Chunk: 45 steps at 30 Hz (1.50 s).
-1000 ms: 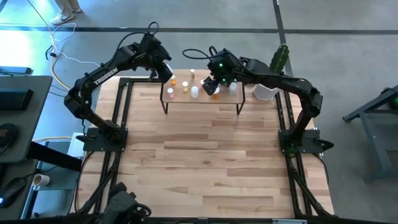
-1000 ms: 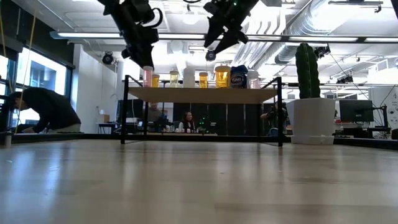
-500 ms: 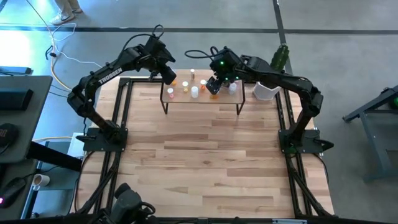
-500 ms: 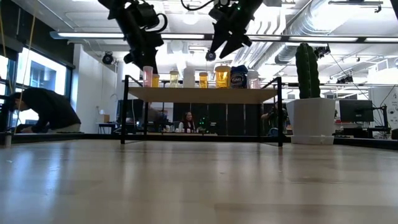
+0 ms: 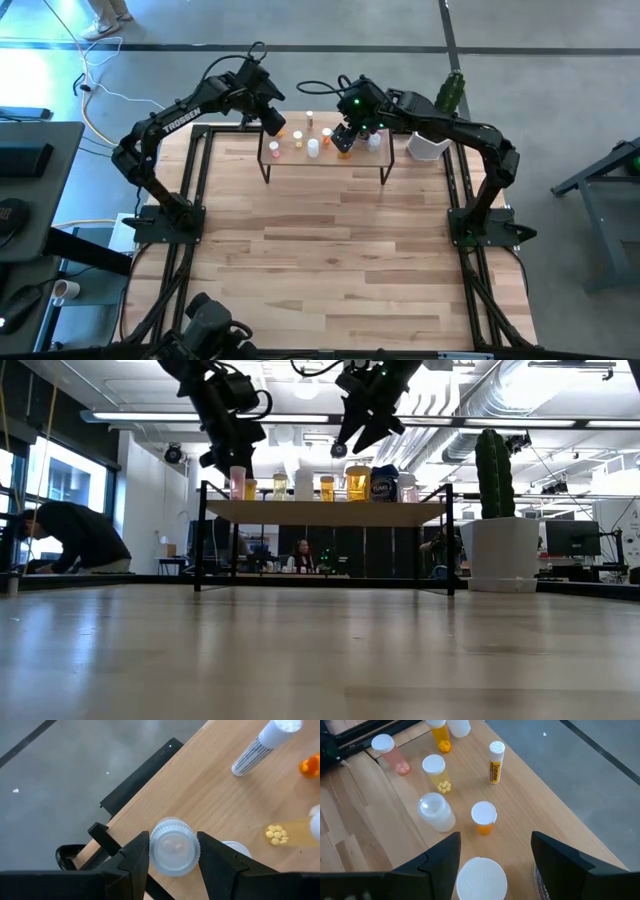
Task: Pick and place medicine bottles onto shelf by color
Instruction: Put the transparent pill bottle on the shelf, then return to Home Position
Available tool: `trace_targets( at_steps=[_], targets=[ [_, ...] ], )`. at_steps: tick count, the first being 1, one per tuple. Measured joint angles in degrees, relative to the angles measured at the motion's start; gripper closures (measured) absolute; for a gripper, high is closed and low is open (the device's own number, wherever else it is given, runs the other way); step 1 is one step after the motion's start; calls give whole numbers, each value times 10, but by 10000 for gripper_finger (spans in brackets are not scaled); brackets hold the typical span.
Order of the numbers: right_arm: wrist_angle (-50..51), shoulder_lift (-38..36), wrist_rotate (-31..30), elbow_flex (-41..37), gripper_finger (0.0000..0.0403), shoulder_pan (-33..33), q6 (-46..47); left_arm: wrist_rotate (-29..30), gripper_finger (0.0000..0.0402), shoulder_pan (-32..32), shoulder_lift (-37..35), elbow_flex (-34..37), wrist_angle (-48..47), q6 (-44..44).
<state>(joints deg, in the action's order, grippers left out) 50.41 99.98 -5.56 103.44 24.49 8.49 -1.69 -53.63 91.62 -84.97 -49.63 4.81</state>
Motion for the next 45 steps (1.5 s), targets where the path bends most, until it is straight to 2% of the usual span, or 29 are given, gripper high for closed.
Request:
trace_targets(
  at_steps=[12,24,31,45],
  targets=[
    [0,0,0,0,169,0,4,11,263,0,8,0,-2,-1],
    [0,0,-1,0,169,0,4,16,205,0,8,0,6,-1],
    [0,0,-1,0,169,0,4,26,198,-3,-3,-1,23,8],
    [-1,0,0,0,169,0,0,30,199,10,-19,-157,-72,-8]
  ],
)
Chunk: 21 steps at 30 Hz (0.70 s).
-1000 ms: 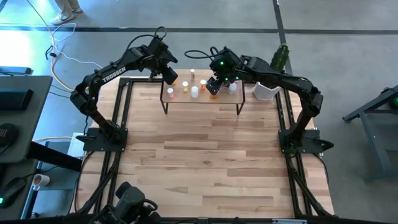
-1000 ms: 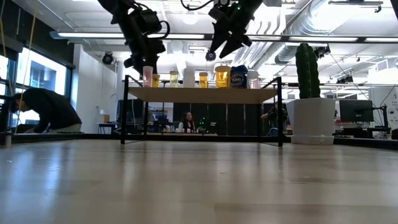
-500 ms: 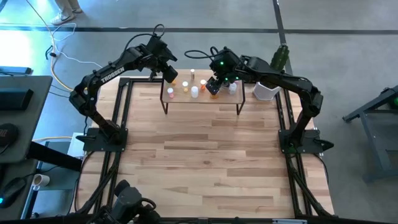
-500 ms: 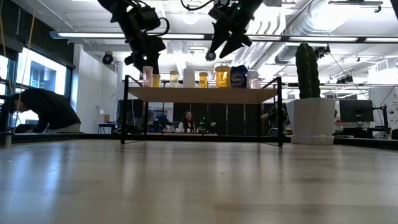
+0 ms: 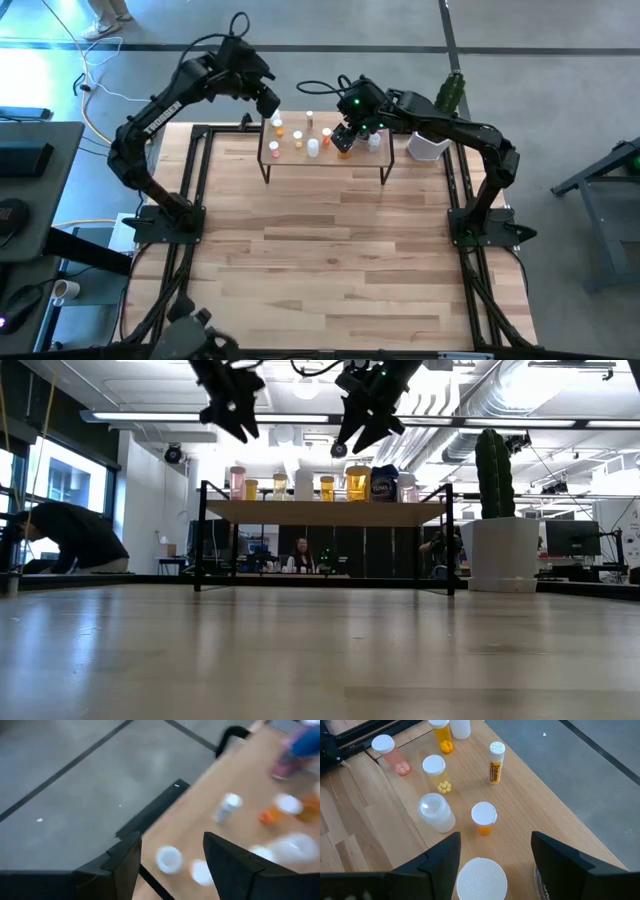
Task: Pick and place medicine bottles onto shelf by color
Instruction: Return to Home Position
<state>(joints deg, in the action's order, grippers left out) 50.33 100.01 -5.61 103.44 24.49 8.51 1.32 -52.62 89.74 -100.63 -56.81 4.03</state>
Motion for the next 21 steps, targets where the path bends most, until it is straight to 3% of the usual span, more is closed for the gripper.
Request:
trace_targets(
  at_steps=[5,8,21],
  targets=[
    [-4,0,0,0,169,-6,4,-54,199,32,-56,27,-6,5],
    [-19,0,0,0,169,-17,4,-67,199,65,-107,82,26,-14],
    [-146,0,1,0,169,-88,45,-57,199,294,-386,443,286,-165]
  ],
)
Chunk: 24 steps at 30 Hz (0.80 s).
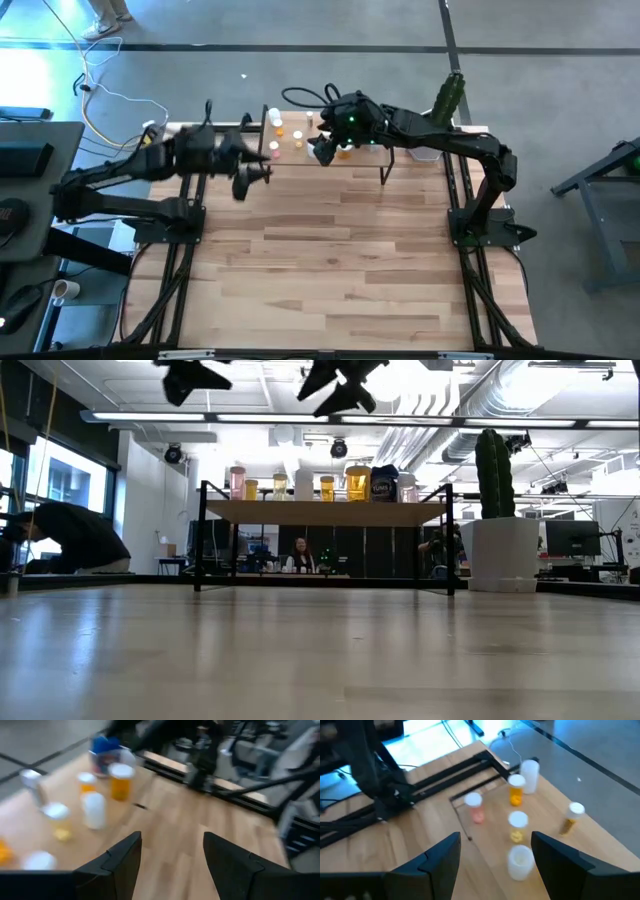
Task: Pick and place medicine bottles onto shelf by color
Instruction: Return to Home Position
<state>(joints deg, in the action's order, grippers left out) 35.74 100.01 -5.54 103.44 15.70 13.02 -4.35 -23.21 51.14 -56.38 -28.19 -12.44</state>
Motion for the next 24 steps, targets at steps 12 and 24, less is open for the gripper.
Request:
trace_targets(
  at_steps=[12,24],
  targets=[
    [-23,-28,-1,0,169,-28,21,80,199,172,-229,261,135,-39],
    [14,-124,-45,0,169,-33,5,106,200,204,-403,440,242,-35]
  ],
)
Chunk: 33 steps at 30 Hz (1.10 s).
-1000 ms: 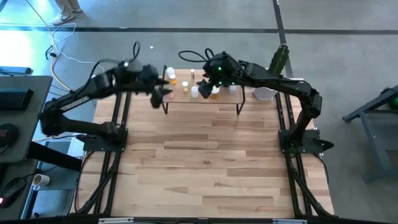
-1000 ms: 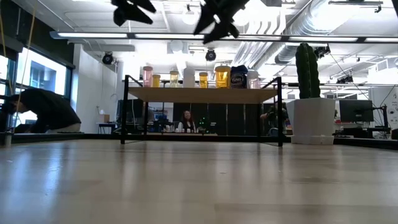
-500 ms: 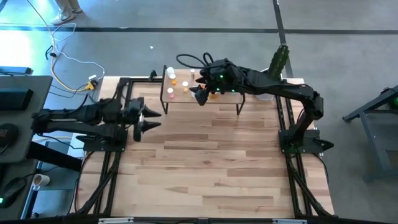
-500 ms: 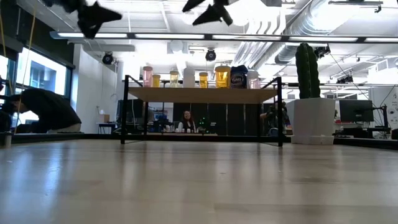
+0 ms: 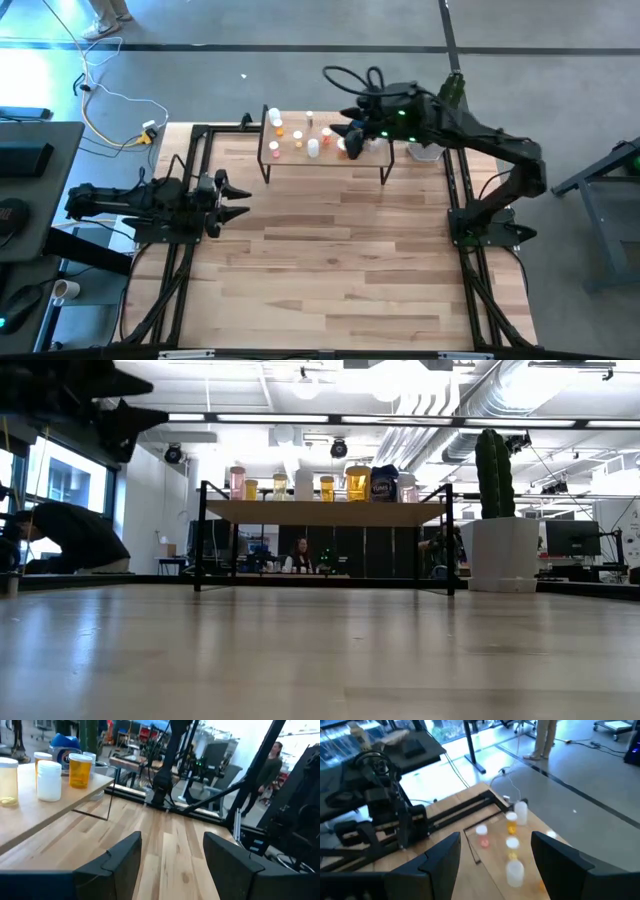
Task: Pick and place medicine bottles onto shelf by color
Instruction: Return to Home Position
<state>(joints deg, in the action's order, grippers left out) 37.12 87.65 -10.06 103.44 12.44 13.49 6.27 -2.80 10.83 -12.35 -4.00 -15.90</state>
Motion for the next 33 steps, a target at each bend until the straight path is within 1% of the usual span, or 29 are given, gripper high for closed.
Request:
trace_targets(
  at_steps=[4,9,11,13,15,20,23,25,31,33],
  targets=[
    [53,-36,-42,0,169,-18,-1,0,200,-7,-31,43,18,0],
    [114,-75,-79,-2,169,-40,-1,-16,200,-18,-40,80,27,0],
    [119,-96,-87,-16,169,-47,-5,-22,200,-20,-41,91,31,0],
    [117,-126,-90,-48,169,-51,-6,-26,200,-22,-41,104,43,0],
    [105,-165,-90,-96,169,-51,-4,-26,200,-22,-41,114,55,-1],
    [6,-286,-85,-257,169,-51,-2,-35,200,-22,-37,117,51,-11],
    [-30,-363,-84,-347,169,-51,0,-31,200,-22,-37,117,51,-26],
    [-36,-414,-77,-402,169,-51,12,-25,200,-22,-37,117,51,-34],
    [-47,-561,-21,-557,169,-51,38,-21,200,-22,-37,117,51,-11],
    [-57,-610,-16,-605,169,-51,48,-20,200,-22,-37,117,51,-11]
  ],
)
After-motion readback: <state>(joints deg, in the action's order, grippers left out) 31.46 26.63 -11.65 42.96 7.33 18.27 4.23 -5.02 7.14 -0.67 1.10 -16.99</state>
